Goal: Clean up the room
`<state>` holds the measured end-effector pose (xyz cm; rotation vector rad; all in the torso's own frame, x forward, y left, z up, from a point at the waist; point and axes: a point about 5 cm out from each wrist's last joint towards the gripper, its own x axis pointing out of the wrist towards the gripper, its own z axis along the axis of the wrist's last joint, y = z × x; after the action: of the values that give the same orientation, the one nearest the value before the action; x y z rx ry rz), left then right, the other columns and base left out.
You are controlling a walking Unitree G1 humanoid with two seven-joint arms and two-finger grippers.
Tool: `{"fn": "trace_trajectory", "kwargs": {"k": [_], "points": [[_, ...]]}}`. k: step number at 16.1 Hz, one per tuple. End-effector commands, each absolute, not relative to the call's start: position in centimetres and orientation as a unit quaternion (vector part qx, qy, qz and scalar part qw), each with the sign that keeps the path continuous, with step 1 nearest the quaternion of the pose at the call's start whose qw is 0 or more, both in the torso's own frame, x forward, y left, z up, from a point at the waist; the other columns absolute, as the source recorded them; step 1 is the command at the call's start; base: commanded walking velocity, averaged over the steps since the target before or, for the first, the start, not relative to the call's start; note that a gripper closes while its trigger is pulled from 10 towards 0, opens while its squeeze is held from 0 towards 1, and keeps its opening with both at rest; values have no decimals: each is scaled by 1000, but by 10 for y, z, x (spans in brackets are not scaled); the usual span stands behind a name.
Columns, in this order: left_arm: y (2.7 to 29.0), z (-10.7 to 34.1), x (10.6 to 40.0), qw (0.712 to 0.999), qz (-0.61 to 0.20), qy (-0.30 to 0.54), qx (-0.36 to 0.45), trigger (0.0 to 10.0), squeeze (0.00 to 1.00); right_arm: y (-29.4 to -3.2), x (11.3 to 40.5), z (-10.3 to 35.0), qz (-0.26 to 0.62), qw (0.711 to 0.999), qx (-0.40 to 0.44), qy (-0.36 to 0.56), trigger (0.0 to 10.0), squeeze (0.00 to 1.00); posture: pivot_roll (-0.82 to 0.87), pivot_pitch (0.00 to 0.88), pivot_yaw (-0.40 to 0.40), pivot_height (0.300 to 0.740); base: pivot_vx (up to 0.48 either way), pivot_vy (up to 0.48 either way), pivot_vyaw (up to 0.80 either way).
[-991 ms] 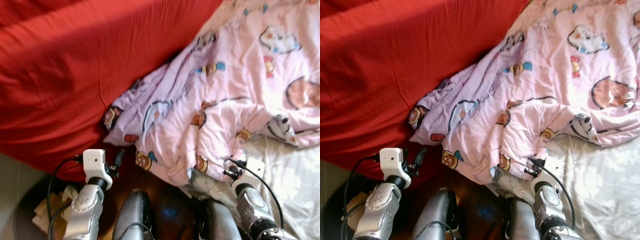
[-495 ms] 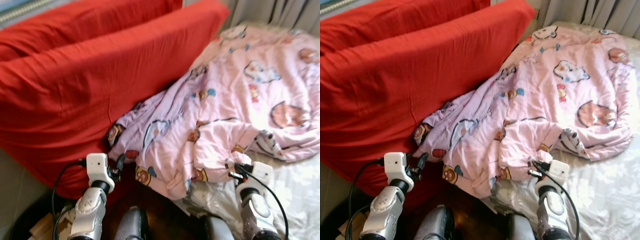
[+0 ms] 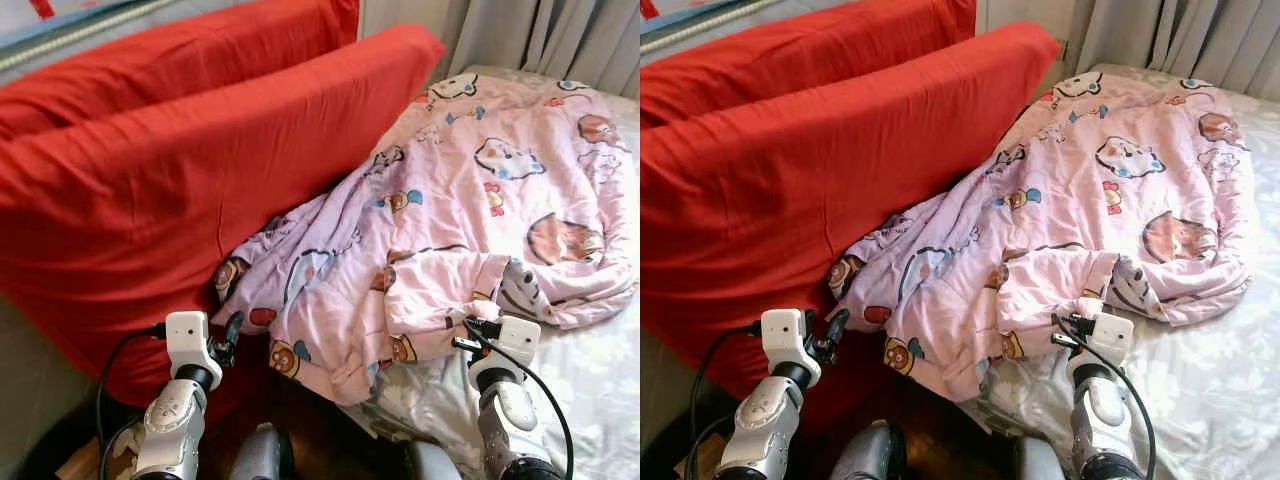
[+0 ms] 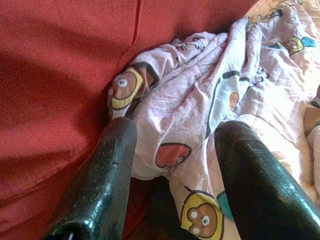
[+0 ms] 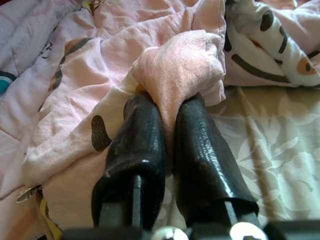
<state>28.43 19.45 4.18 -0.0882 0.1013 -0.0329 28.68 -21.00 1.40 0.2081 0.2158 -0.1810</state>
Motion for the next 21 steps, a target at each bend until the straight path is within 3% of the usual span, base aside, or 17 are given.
{"fn": "trace_trajectory", "kwargs": {"k": [1,4,10,15,21], "points": [[196,40,284,998,-13,52,-45,10000,0,-210,287,16,-92,985,101,101,10000,0,44,117,34,703,0,0,0],[200,35,282,997,-2,62,-50,10000,0,-211,286,15,-107,983,106,101,10000,0,49,127,32,740,0,0,0],[221,1,265,983,59,151,-92,10000,0,-210,288,17,-103,984,104,99,10000,0,65,138,21,740,0,0,0],[240,-49,212,943,103,309,-68,10000,0,-207,289,16,-95,985,105,103,10000,0,57,143,19,740,0,0,0],[234,-68,188,921,106,372,-54,10000,0,-201,290,16,-94,984,108,102,10000,0,57,147,19,740,0,0,0]]}}
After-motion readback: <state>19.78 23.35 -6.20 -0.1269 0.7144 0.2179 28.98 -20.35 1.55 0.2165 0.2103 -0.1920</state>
